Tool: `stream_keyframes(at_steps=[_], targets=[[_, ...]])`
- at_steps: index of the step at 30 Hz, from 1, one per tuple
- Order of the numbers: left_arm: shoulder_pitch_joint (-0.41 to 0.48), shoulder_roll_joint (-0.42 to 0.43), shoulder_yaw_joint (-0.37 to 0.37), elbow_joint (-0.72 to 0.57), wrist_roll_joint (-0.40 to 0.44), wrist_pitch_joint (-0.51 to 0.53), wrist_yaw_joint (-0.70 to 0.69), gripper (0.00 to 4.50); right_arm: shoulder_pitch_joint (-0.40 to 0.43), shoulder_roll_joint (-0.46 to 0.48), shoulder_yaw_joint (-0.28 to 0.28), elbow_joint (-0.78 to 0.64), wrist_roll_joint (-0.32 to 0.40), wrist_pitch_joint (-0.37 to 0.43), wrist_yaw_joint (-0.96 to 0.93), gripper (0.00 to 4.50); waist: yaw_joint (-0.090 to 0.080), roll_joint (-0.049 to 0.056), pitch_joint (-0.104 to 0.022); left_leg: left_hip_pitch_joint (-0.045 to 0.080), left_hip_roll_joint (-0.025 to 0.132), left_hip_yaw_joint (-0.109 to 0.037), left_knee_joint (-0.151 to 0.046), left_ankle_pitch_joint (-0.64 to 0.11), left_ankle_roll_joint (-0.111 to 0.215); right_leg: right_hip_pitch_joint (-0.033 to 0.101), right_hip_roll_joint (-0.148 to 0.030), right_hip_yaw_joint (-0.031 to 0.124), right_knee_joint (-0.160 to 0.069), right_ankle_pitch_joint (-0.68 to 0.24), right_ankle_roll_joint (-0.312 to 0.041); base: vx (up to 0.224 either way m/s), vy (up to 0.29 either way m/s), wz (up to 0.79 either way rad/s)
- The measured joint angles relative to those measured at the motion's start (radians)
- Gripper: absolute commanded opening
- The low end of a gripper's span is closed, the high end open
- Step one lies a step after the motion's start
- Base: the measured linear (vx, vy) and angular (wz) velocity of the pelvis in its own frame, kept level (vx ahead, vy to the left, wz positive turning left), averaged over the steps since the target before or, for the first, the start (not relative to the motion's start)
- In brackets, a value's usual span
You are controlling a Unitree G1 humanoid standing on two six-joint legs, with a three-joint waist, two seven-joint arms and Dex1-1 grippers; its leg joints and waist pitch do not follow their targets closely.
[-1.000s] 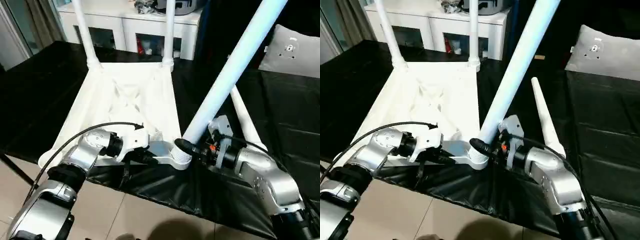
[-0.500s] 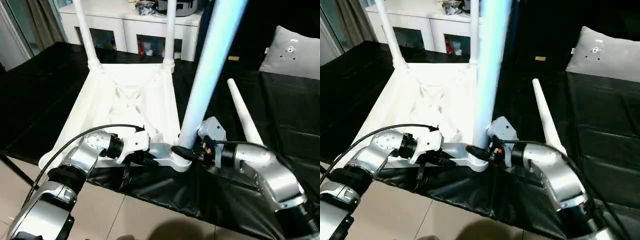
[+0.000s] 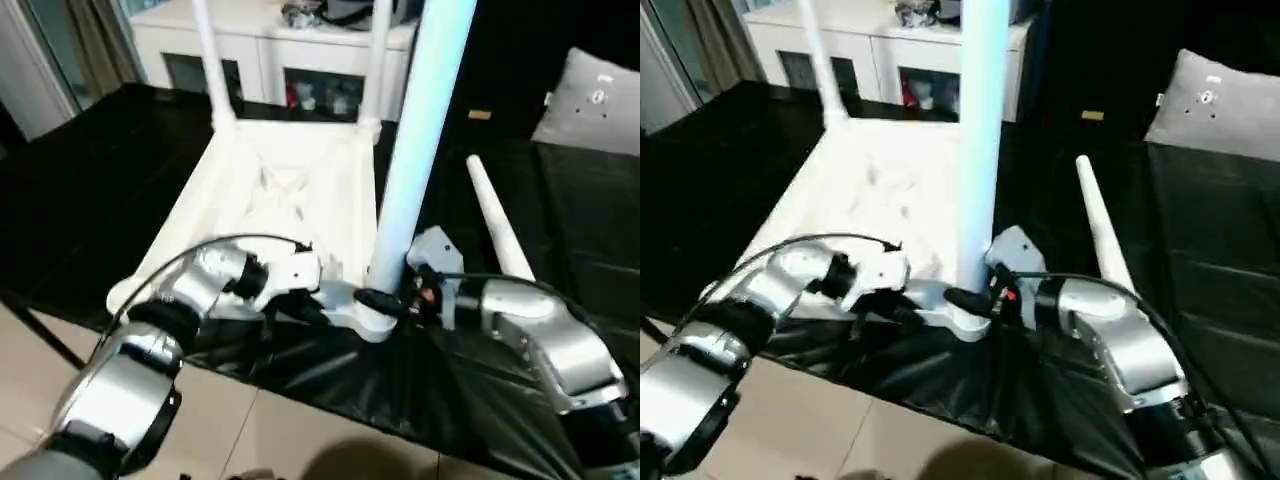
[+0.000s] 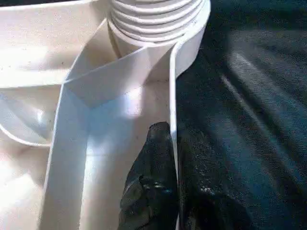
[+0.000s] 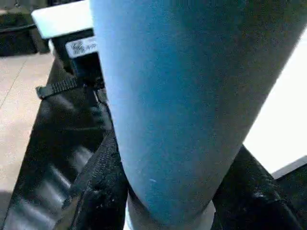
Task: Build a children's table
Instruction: Rotate leg to tighten
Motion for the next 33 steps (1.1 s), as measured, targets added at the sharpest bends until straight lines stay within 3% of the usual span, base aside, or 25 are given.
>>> stream_keyframes(at_steps=[5,9,13,16,21,33], targets=[[0.03,0.03,0.024,-0.054,-0.003,0.054,0.03,0.0,-0.016,0.069,-0.003,0.037,-0.016,-0.004,-0.099,1.89,-0.019,-0.003,0.0,0.0,0.001,0.0,-0.005,0.0,0.0,-0.006,0.001,-0.001,0.001,-0.001,0.002,0.0,0.0,0.0],[0.21,0.073,0.094,-0.356,-0.013,0.248,0.116,0.0,-0.027,0.156,0.0,0.069,-0.053,-0.021,-0.208,1.89,-0.051,-0.017,-0.006,0.001,0.002,0.001,-0.012,0.002,-0.003,-0.008,0.001,-0.003,0.002,-0.001,0.002,0.0,0.0,0.0],[0.355,0.055,0.141,-0.621,-0.009,0.443,0.226,0.0,-0.06,0.211,-0.018,0.125,-0.062,-0.033,-0.285,1.89,-0.08,-0.022,-0.007,0.001,0.002,0.001,-0.014,0.001,-0.003,-0.012,0.001,-0.003,0.0,-0.001,0.002,0.0,0.0,0.0],[0.425,0.009,0.154,-0.759,0.001,0.565,0.307,0.0,-0.089,0.23,-0.038,0.17,-0.062,-0.048,-0.316,1.89,-0.085,-0.029,-0.01,-0.007,0.003,0.002,-0.015,0.001,-0.003,-0.02,0.002,-0.004,0.001,0.002,-0.003,0.0,0.0,0.0],[0.441,-0.026,0.137,-0.83,0.017,0.662,0.375,0.0,-0.109,0.238,-0.048,0.206,-0.074,-0.067,-0.338,1.89,-0.066,-0.029,-0.011,-0.008,0.004,0.002,-0.017,0.001,-0.003,-0.023,0.003,-0.005,0.001,0.002,-0.004,0.0,0.0,0.0],[0.426,0.0,0.11,-0.839,0.041,0.684,0.402,0.0,-0.13,0.251,-0.053,0.265,-0.077,-0.104,-0.333,1.89,-0.071,-0.03,-0.012,-0.006,0.004,0.002,-0.016,0.002,-0.004,-0.022,0.004,-0.005,0.001,0.001,-0.002,0.0,0.0,0.0]])
